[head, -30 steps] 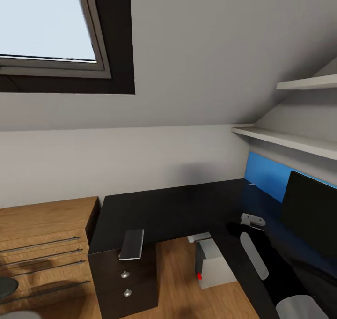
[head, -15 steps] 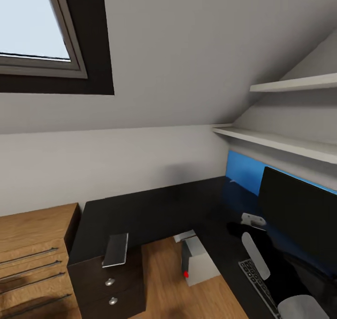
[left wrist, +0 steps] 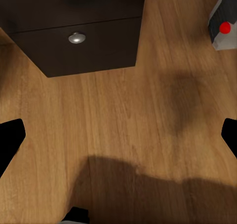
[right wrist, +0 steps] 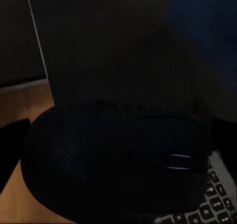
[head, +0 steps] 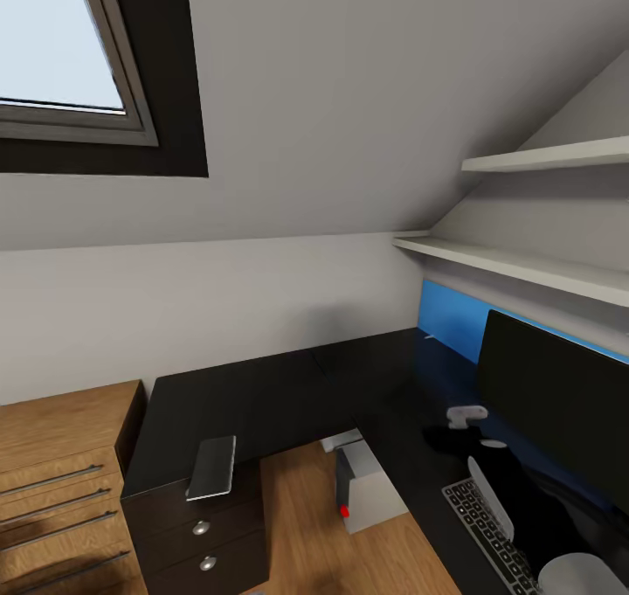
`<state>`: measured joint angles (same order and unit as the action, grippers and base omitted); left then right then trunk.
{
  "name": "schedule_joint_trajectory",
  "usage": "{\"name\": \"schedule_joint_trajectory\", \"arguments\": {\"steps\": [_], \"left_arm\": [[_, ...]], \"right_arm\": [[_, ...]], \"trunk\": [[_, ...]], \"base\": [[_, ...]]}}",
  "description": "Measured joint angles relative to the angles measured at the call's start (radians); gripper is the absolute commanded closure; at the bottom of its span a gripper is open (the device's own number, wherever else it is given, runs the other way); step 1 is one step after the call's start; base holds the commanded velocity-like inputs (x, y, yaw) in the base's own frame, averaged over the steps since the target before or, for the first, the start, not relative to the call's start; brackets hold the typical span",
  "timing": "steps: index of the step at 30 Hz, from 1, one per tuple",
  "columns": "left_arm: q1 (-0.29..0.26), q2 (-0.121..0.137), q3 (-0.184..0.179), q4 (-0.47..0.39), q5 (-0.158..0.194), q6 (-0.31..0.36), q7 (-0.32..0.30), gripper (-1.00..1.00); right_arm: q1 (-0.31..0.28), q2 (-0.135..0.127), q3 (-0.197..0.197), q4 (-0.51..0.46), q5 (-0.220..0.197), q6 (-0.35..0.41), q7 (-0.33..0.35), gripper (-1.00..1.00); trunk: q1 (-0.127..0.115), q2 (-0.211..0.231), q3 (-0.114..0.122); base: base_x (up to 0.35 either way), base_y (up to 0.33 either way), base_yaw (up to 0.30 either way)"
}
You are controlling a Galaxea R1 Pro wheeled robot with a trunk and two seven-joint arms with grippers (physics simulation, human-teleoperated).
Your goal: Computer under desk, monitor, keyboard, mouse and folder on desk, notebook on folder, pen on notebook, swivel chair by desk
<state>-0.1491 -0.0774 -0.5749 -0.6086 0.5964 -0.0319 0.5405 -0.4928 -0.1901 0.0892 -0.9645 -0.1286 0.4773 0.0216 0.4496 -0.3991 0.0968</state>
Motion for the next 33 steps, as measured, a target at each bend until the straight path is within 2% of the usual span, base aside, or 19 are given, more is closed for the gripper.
{"name": "schedule_joint_trajectory", "arguments": {"steps": [6, 7, 10, 11, 13, 15, 20, 33], "left_arm": [[0.0, 0.0, -0.001, 0.0, 0.0, 0.0, 0.0, -1.0], [0.0, 0.0, -0.001, 0.0, 0.0, 0.0, -0.001, -1.0], [0.0, 0.0, -0.001, 0.0, 0.0, 0.0, -0.001, -1.0], [0.0, 0.0, -0.001, 0.0, 0.0, 0.0, -0.002, -1.0], [0.0, 0.0, -0.001, 0.001, 0.0, 0.0, -0.002, -1.0], [0.0, 0.0, -0.001, 0.003, 0.001, 0.0, -0.002, -1.0], [0.0, -0.002, -0.002, 0.003, 0.001, 0.001, -0.003, -1.0], [0.001, -0.014, -0.001, 0.005, 0.002, 0.0, -0.003, -1.0]], "right_arm": [[-0.001, -0.029, 0.003, 0.045, 0.049, -0.046, 0.079, 1.0], [-0.001, -0.049, 0.003, 0.052, 0.087, -0.045, 0.159, 1.0], [-0.002, -0.061, 0.003, 0.06, 0.101, -0.043, 0.214, 1.0], [-0.002, -0.066, 0.008, 0.067, 0.111, -0.026, 0.251, 1.0], [-0.002, -0.066, 0.011, 0.069, 0.126, -0.014, 0.264, 1.0], [-0.002, -0.065, 0.013, 0.089, 0.168, 0.037, 0.284, 1.0], [-0.008, -0.065, 0.013, 0.176, 0.2, 0.043, 0.291, 1.0], [-0.012, -0.062, 0.015, 0.221, 0.218, 0.046, 0.29, 1.0]], "trunk": [[0.0, 0.0, 0.0], [0.0, 0.0, 0.0], [0.0, 0.0, 0.0], [0.0, 0.0, 0.0], [0.0, 0.0, 0.0], [-0.001, 0.0, 0.0], [0.0, 0.0, 0.0], [0.0, 0.0, 0.0]], "base": [[0.0, 0.0, 0.0], [0.0, 0.0, 0.0], [0.007, 0.0, 0.0], [0.093, 0.0, 0.0], [0.234, 0.0, 0.0], [0.295, 0.0, 0.0], [0.225, 0.0, 0.0], [0.207, 0.0, 0.0]]}}
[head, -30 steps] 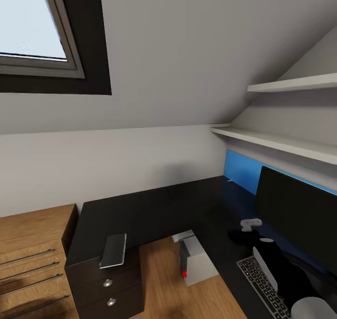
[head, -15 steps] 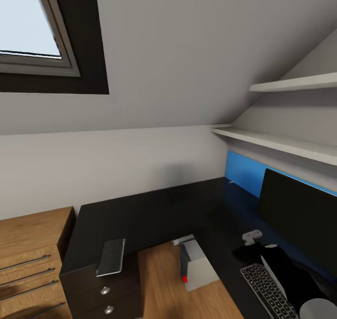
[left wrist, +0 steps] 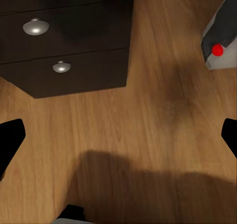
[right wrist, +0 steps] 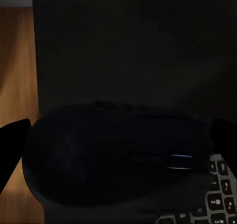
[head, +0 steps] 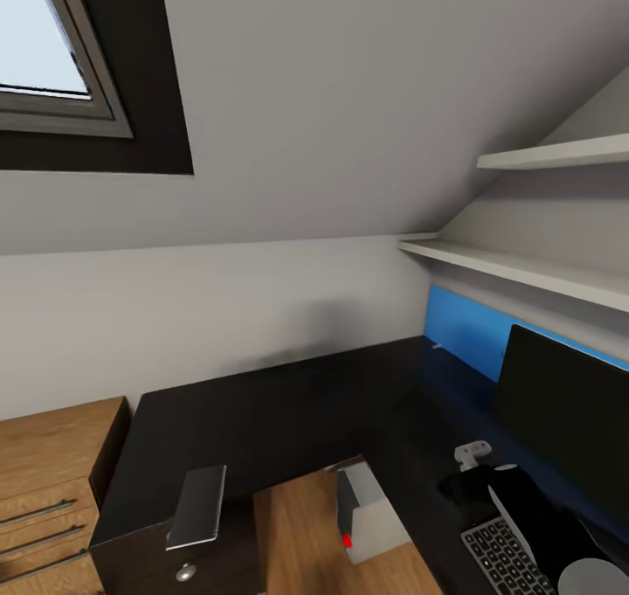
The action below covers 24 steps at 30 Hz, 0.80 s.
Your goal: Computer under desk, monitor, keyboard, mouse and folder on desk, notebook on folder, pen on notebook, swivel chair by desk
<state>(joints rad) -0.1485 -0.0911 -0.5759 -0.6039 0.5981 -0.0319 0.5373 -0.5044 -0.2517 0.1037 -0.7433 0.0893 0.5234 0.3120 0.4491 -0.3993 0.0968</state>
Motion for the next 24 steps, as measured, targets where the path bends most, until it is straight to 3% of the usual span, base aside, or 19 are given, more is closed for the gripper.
{"name": "schedule_joint_trajectory", "arguments": {"steps": [12, 24], "left_arm": [[0.0, 0.0, 0.001, -0.014, 0.005, -0.001, 0.003, -1.0], [0.0, 0.0, 0.001, -0.017, 0.004, -0.001, 0.003, -1.0]], "right_arm": [[-0.015, 0.001, -0.001, 0.053, 0.036, 0.0, -0.004, 1.0], [-0.021, 0.001, -0.002, 0.067, 0.04, -0.01, -0.029, 1.0]], "trunk": [[0.0, 0.0, 0.0], [0.046, -0.084, -0.038]], "base": [[0.029, 0.0, 0.0], [0.0, 0.0, 0.0]]}}
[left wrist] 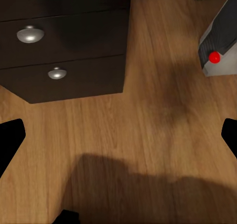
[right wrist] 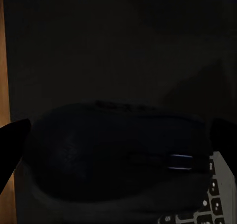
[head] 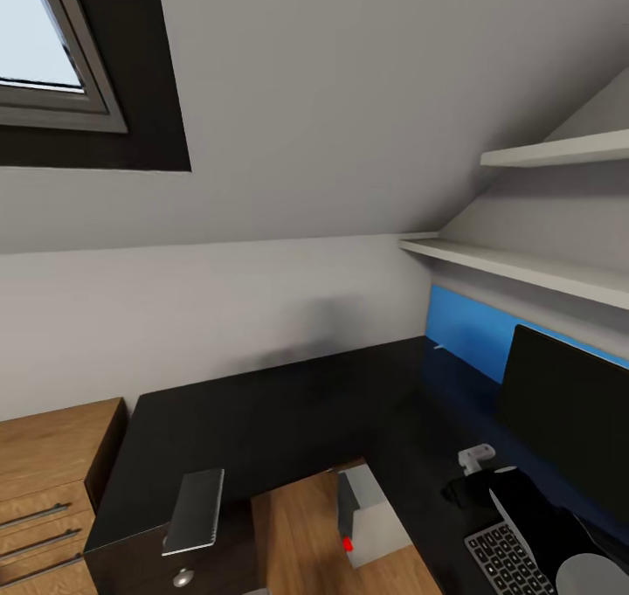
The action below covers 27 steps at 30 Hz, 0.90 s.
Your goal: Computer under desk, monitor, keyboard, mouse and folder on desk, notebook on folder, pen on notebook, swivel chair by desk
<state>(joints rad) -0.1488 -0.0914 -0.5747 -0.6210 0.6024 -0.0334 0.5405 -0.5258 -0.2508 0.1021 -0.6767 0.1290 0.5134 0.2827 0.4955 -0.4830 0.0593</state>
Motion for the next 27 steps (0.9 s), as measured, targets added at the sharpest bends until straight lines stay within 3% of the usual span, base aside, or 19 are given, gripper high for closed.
{"name": "schedule_joint_trajectory", "arguments": {"steps": [10, 17, 27], "left_arm": [[0.0, 0.0, -0.001, 0.0, 0.0, 0.001, 0.0, -1.0], [0.0, 0.0, -0.001, 0.0, 0.0, 0.001, 0.0, -1.0], [0.0, 0.0, 0.0, 0.001, 0.0, 0.002, 0.0, -1.0]], "right_arm": [[0.0, 0.0, 0.0, 0.001, 0.0, -0.001, -0.01, 1.0], [0.0, 0.009, -0.002, 0.002, -0.001, -0.003, -0.109, 1.0], [0.0, 0.015, 0.0, -0.005, -0.002, -0.006, -0.138, 1.0]], "trunk": [[0.038, -0.07, -0.031], [0.065, -0.119, -0.053], [0.103, -0.188, -0.083]], "base": [[0.0, 0.0, 0.0], [0.0, 0.0, 0.0], [0.0, 0.0, 0.0]]}}
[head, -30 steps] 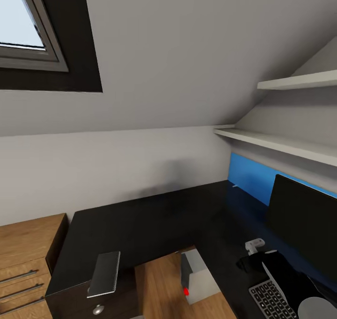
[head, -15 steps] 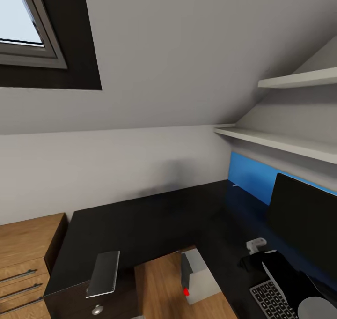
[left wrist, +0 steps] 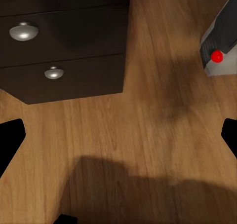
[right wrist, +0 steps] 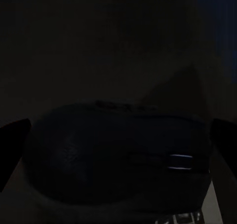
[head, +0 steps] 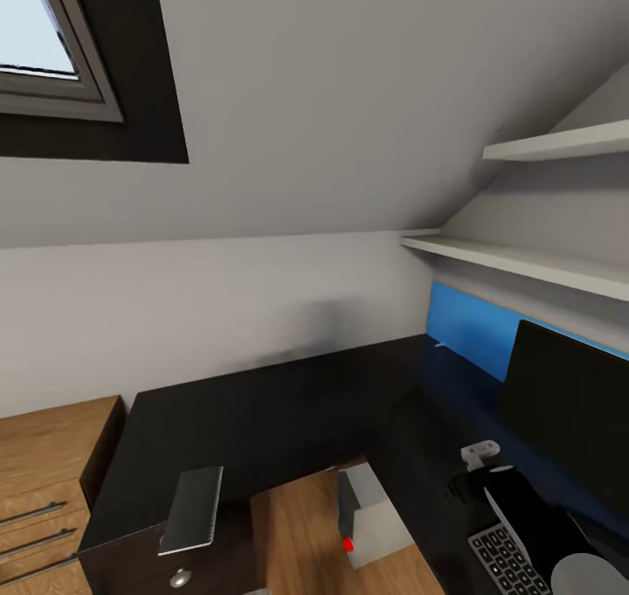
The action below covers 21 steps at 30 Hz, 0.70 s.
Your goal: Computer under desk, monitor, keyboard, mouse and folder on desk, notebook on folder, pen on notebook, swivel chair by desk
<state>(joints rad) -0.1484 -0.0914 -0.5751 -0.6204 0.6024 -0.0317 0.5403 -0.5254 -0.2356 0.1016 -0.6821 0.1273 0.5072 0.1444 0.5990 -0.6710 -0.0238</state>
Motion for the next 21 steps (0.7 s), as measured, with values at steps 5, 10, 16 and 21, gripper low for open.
{"name": "schedule_joint_trajectory", "arguments": {"steps": [5, 10, 16, 21], "left_arm": [[-0.001, 0.0, 0.0, 0.0, 0.0, 0.001, 0.0, -1.0], [0.0, 0.0, 0.0, 0.0, 0.0, 0.001, 0.0, -1.0], [0.001, 0.0, 0.0, 0.0, 0.0, 0.001, 0.0, -1.0], [0.0, 0.0, 0.0, 0.0, 0.0, 0.001, 0.0, -1.0]], "right_arm": [[0.0, 0.0, 0.0, -0.004, -0.001, 0.004, 0.003, 1.0], [0.0, 0.0, 0.0, -0.005, -0.001, 0.003, 0.005, 1.0], [0.0, 0.002, -0.001, -0.005, -0.003, 0.005, 0.007, 1.0], [0.0, 0.002, -0.001, -0.005, -0.003, 0.006, 0.005, 1.0]], "trunk": [[0.019, -0.035, -0.016], [0.038, -0.07, -0.031], [0.061, -0.112, -0.05], [0.081, -0.147, -0.066]], "base": [[0.0, 0.0, 0.0], [0.0, 0.0, 0.0], [0.0, 0.0, 0.0], [0.0, 0.0, 0.0]]}}
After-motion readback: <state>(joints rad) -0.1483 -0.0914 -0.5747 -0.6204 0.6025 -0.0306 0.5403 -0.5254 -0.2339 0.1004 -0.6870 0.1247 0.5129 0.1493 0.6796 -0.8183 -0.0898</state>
